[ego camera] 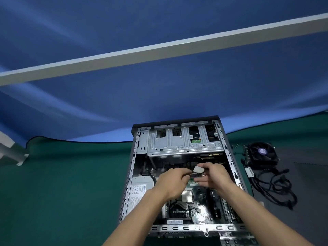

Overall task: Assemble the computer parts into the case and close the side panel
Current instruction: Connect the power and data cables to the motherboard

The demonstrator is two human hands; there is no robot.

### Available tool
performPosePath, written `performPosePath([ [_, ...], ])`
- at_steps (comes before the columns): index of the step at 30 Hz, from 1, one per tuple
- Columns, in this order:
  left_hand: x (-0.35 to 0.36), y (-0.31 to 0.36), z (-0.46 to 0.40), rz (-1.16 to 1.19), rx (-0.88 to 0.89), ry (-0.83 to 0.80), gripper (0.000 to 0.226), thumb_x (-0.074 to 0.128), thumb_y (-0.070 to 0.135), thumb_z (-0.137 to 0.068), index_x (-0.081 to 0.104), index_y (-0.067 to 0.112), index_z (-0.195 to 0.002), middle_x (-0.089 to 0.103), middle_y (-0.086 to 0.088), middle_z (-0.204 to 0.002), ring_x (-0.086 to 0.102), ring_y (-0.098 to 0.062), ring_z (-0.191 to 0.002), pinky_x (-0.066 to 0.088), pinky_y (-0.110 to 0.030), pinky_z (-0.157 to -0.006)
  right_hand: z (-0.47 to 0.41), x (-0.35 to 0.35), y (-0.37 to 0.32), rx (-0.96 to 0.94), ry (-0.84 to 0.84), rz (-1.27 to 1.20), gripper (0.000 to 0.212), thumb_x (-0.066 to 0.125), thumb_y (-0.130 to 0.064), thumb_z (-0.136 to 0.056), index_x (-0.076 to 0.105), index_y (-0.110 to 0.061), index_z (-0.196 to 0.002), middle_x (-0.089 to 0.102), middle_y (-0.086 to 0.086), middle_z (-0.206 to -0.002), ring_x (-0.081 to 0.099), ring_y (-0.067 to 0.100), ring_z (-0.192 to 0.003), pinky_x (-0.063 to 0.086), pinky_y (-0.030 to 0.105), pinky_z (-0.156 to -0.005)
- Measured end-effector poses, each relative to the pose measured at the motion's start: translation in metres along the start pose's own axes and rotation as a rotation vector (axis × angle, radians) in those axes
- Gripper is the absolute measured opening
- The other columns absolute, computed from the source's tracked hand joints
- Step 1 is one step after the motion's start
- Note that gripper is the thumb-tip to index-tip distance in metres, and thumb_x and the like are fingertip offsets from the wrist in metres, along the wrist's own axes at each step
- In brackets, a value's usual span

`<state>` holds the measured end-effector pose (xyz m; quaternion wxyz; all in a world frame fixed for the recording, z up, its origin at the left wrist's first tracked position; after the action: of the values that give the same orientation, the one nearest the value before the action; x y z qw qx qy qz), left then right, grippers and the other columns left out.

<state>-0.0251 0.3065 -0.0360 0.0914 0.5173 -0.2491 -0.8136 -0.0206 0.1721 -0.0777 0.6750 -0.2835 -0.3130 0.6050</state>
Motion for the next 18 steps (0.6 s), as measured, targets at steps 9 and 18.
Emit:
performPosePath([
  [9,0.018,-0.018,-0.021,0.75,-0.182,0.195,0.063,0.048,0.008,-0.091,0.031,0.042,-0.141,0.055,0.003,-0.113,0.06,-0.02,-0.081,0.041,-0.022,-0.06,0.006,-0.023,0.005,-0.194,0.133,0.706,0.028,0.05,-0.031,-0.098,0.06,-0.014,-0.078,0.067,0.002,-0.069,0.061,0.018,-0.056,0.05,0.03,-0.059],
  [18,0.018,-0.015,-0.023,0.808,-0.129,0.182,0.03,0.046,-0.006,-0.083,0.042,0.018,-0.066,0.063,-0.002,-0.104,0.06,-0.021,-0.093,0.044,-0.03,-0.07,-0.003,0.007,0.021,-0.111,-0.118,0.438,0.018,0.052,-0.015,-0.097,0.059,-0.009,-0.082,0.065,0.01,-0.081,0.068,0.023,-0.063,0.052,0.03,-0.05],
])
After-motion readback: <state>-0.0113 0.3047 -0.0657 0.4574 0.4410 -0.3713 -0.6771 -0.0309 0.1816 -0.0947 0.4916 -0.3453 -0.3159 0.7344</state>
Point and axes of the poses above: each hand's wrist, its own z-axis away from the middle knuckle, its own x-axis out of the palm, y = z × x, the point moved 7 cm from there along -z, towards the middle knuckle
